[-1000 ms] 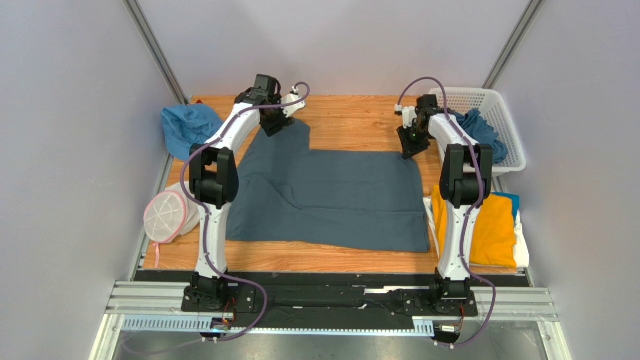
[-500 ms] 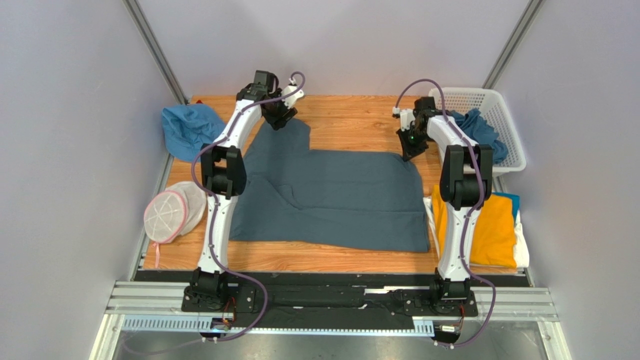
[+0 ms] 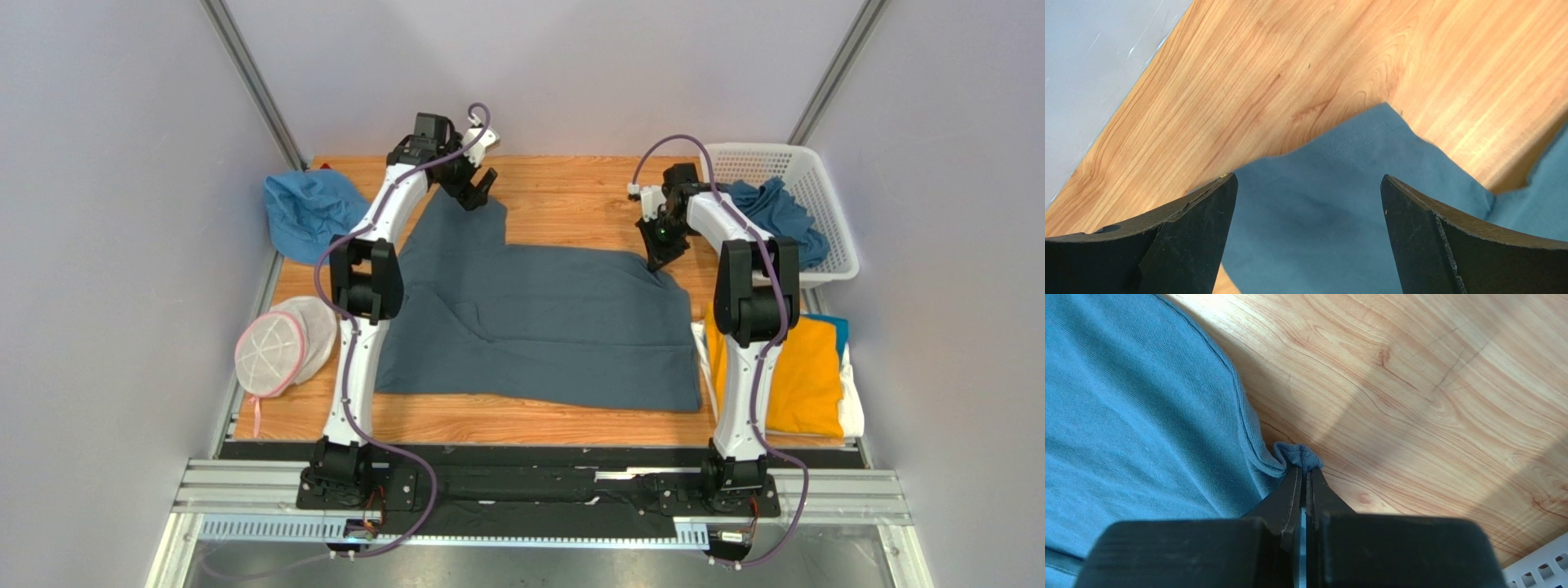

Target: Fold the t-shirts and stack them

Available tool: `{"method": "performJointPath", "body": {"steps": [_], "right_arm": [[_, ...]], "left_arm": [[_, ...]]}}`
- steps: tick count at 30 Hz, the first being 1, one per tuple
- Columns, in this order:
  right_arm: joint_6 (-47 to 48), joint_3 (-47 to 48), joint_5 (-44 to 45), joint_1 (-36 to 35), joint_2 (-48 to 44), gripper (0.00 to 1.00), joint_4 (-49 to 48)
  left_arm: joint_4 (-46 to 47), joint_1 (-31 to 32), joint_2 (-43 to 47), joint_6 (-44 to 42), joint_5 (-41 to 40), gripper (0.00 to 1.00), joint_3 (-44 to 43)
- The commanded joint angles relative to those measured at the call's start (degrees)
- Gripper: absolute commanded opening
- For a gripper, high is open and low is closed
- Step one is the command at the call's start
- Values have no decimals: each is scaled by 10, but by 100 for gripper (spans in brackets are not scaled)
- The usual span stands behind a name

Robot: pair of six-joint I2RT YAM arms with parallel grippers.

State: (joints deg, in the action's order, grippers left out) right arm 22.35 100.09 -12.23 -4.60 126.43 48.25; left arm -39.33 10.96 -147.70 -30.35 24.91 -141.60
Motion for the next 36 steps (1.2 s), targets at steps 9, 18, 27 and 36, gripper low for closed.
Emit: {"method": "performJointPath", "body": {"steps": [9, 18, 27, 36], "right_arm": [[-2, -25, -10, -12, -8, 0, 33], [0, -41, -19, -16, -20, 0, 28], [5, -69, -26, -15, -38, 0, 18], [9, -90, -27, -15, -40, 0, 13]], "left_arm": [[-4, 40, -45, -57, -32, 99, -64], [-40, 58, -65, -130, -71, 73, -71], [-50, 62, -74, -167, -102, 49, -68], [-20, 67, -59, -168, -123, 0, -34]]}}
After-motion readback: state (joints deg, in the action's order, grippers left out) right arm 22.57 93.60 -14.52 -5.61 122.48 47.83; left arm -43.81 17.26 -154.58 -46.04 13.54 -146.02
